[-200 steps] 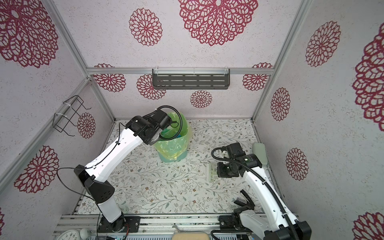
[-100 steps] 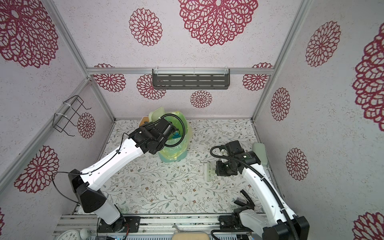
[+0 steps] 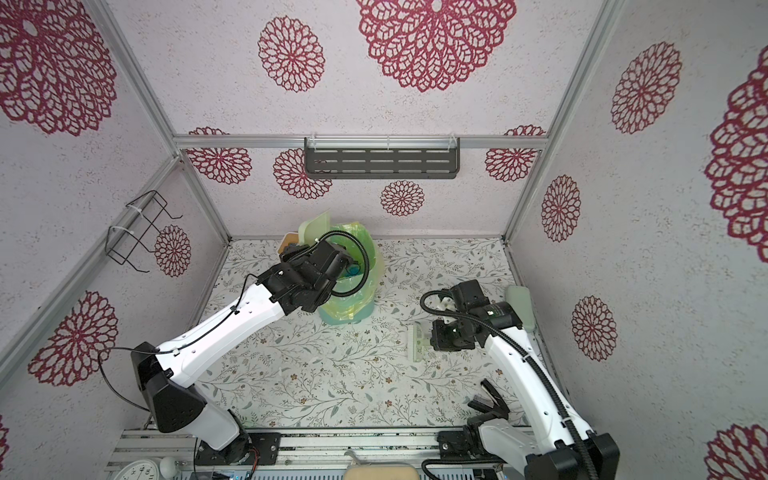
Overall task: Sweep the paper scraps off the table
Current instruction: 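Lower the empty dustpan toward the table with left while right draws back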
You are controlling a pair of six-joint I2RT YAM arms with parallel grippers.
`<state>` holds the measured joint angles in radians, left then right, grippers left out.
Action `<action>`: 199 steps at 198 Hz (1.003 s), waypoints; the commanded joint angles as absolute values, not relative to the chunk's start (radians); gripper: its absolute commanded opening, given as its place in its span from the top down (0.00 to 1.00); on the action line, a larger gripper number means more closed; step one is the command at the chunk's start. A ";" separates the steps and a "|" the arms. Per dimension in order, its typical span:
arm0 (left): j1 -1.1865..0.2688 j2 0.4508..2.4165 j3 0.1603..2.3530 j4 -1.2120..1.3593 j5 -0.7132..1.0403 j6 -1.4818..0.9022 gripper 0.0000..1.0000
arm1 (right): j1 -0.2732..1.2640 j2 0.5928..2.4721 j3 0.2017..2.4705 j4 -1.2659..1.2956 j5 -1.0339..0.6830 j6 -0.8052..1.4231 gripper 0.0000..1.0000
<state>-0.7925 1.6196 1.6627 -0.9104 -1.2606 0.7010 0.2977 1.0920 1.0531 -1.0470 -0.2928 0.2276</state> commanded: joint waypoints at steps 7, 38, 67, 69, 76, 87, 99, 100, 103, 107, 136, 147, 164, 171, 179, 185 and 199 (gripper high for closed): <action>-0.800 1.571 1.739 -0.952 -1.218 0.598 0.97 | 0.294 1.078 1.075 -1.040 -0.300 0.219 1.00; -0.799 1.532 1.800 -1.051 -1.133 0.441 0.97 | 0.288 1.065 1.090 -1.027 -0.247 0.229 1.00; -0.781 1.430 1.765 -1.063 -1.036 0.290 0.97 | 0.213 1.046 1.075 -0.959 -0.233 0.236 1.00; -0.778 1.420 1.759 -1.064 -1.027 0.276 0.96 | 0.204 1.046 1.074 -0.953 -0.236 0.235 1.00; -0.764 1.386 1.739 -1.062 -0.995 0.225 0.96 | 0.173 1.044 1.064 -0.926 -0.252 0.238 1.00; -0.733 1.320 1.688 -1.045 -0.928 0.148 0.95 | 0.121 1.039 1.048 -0.876 -0.281 0.248 1.00; -0.698 1.248 1.621 -1.029 -0.860 0.066 0.94 | 0.067 1.029 1.023 -0.807 -0.306 0.272 1.00; -0.694 1.242 1.614 -1.029 -0.856 0.061 0.94 | 0.063 1.029 1.021 -0.804 -0.309 0.273 1.00; -0.684 1.225 1.594 -1.025 -0.842 0.044 0.93 | 0.049 1.026 1.012 -0.781 -0.315 0.280 1.00; -0.669 1.206 1.562 -1.021 -0.822 0.022 0.93 | 0.033 1.024 1.003 -0.755 -0.326 0.290 1.00; -0.534 1.057 1.393 -1.008 -0.673 -0.152 0.92 | -0.072 0.998 0.879 -0.542 -0.415 0.386 1.00; -0.486 1.010 1.331 -0.992 -0.620 -0.209 0.92 | -0.105 0.993 0.825 -0.466 -0.450 0.425 1.00; -0.430 0.962 1.241 -0.961 -0.569 -0.284 0.92 | -0.138 0.989 0.739 -0.361 -0.495 0.482 1.00; -0.410 0.950 1.207 -0.950 -0.556 -0.311 0.92 | -0.147 0.989 0.704 -0.326 -0.508 0.503 1.00; -0.386 0.939 1.172 -0.937 -0.541 -0.344 0.92 | -0.154 0.988 0.665 -0.292 -0.519 0.525 1.00; -0.373 0.932 1.146 -0.925 -0.531 -0.362 0.92 | -0.160 0.986 0.638 -0.269 -0.526 0.540 1.00; -0.338 0.919 1.087 -0.884 -0.495 -0.393 0.92 | -0.171 0.978 0.582 -0.232 -0.532 0.569 1.00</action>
